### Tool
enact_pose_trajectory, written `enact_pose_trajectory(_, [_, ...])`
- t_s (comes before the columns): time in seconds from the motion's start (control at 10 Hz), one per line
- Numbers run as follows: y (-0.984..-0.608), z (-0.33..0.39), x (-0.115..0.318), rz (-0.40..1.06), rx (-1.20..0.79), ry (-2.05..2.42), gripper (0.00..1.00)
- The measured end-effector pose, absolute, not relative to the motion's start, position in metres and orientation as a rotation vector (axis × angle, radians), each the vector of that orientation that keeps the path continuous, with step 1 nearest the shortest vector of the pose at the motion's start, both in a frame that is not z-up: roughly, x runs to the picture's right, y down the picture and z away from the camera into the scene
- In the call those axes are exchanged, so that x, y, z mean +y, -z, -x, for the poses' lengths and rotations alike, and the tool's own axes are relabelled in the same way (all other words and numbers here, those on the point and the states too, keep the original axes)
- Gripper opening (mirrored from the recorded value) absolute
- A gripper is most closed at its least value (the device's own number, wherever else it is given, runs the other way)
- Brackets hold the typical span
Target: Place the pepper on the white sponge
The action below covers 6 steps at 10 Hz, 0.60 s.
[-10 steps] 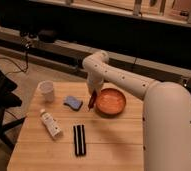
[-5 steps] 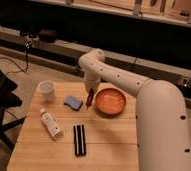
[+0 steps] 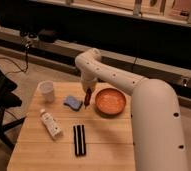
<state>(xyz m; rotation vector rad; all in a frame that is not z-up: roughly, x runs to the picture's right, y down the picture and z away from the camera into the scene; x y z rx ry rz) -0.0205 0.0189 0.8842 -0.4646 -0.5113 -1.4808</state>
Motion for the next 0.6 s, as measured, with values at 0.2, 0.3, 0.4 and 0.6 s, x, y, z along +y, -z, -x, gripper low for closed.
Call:
enact_pose_trajectory(0.2, [-0.886, 0.03, 0.021, 0.462, -0.52, 1.495, 0.01])
enact_pose_trajectory(0.3, [-0.886, 0.034, 0.021, 0.458, -0.526, 1.503, 0.01])
enact_pose_trajectory(0.4, [-0.887, 0.037, 0.02, 0.454, -0.531, 1.514, 0.01])
enact_pose_trajectory(0.6, [-0.888, 0.043, 0.021, 0.449, -0.541, 1.533, 0.01])
